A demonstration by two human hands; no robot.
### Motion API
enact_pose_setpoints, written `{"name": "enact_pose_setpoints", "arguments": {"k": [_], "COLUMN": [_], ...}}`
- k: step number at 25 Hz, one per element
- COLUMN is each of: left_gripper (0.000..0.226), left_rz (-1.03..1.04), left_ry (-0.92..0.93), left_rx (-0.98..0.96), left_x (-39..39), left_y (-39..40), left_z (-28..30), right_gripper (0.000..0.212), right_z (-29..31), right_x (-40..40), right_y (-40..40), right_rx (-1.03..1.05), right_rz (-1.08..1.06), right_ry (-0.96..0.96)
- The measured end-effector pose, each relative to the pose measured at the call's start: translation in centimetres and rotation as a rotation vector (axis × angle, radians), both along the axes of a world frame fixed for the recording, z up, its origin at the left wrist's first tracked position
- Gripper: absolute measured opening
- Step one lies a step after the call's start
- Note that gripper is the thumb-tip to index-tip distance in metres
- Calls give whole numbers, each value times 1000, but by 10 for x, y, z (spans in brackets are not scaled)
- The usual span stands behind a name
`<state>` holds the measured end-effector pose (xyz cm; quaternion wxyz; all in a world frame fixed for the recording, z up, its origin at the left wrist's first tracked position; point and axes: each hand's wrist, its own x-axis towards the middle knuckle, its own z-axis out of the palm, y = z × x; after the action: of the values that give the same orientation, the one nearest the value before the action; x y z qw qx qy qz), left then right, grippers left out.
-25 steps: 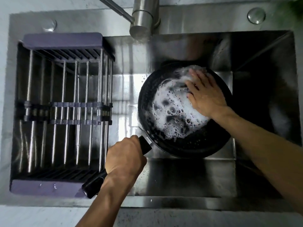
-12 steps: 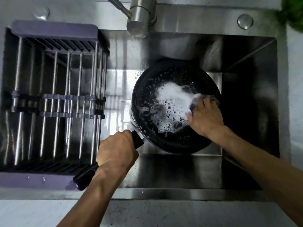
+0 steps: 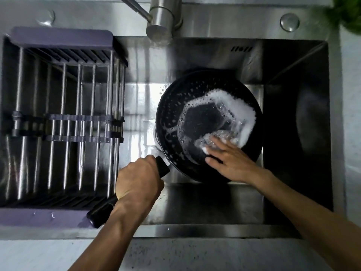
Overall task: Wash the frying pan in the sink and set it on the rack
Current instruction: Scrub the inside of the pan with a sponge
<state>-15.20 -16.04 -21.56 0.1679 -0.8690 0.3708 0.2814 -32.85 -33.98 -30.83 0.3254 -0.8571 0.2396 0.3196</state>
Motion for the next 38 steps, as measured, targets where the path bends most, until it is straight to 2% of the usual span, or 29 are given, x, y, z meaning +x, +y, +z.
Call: {"name": "enact_pose_setpoints", "arguments": {"k": [2,3,6,7,8,9,10,11,13,15,16,17,18,19,20,22,23,26,27,29,30,31,32,33,34,36,38], "left_gripper": [28,28,26,26,27,27,27,27,26,26,26,26,27,27,27,27,27,27,27,27,27,27,28,28,28,29,30], "left_rz": [-2,5,43,43,44,35,34,45,79,88,86,87,94,103,112,107,99,87,89,81,70,62,58,59,64,78,79], "left_ry": [2,5,9,-1,-9,-23,-25,-20,-6,-9,-11,-11,-8,-5,-2,-14,-21,-23,-19,-25,-33,-36,-34,-31,-26,-14,-2], "left_rx": [4,-5,-13,-16,-10,-9,-15,-23,-27,-17,-19,-16,-9,-7,-5,9,13,18,13,9,11,22,26,29,30,19,25], "left_x": [-1,0,-1,1,-2,-1,-2,-2,-1,1,1,0,0,0,0,1,1,-1,-2,-1,-1,-1,-1,0,-1,-1,1], "left_y": [1,0,1,0,0,0,1,1,1,1,0,0,0,0,-1,-2,-2,-2,-2,-3,-4,-3,-4,-4,-3,-2,-2], "left_z": [-1,-2,-3,-3,-2,-2,-1,-2,-6,-7,-7,-5,-4,-4,-5,-6,-6,-3,-3,-3,-4,-4,-4,-3,-2,-5,-5], "right_gripper": [56,55,59,62,64,65,63,60,56,56,57,58,59,58,57,56,58,64,60,54,54,53,52,52,51,50,53], "right_z": [-3,-7,-8,-5,-2,5,5,3,3,12,13,19,24,24,25,25,26,34,30,17,15,15,16,24,25,22,6], "right_x": [32,52,35,14,-1,4,19,37,47,15,3,5,18,31,39,20,4,16,30,36,28,21,23,41,62,103,96], "right_y": [24,8,-41,-33,-10,19,36,33,3,-6,4,23,36,36,31,20,23,37,30,15,14,24,36,46,47,26,20], "right_rx": [166,164,-14,7,70,219,347,382,203,76,140,311,458,510,462,237,224,622,595,356,304,376,546,757,857,685,329], "right_rz": [42,-3,-145,-152,-93,-63,-91,-130,-148,-87,-40,-19,-54,-130,-153,-86,-50,-205,-227,-112,-110,-148,-215,-328,-417,-510,-401], "right_ry": [-126,-130,27,95,125,85,-8,-57,-14,123,137,72,-3,-47,-33,53,69,-120,-108,-16,5,22,-36,-152,-262,-281,-210]}}
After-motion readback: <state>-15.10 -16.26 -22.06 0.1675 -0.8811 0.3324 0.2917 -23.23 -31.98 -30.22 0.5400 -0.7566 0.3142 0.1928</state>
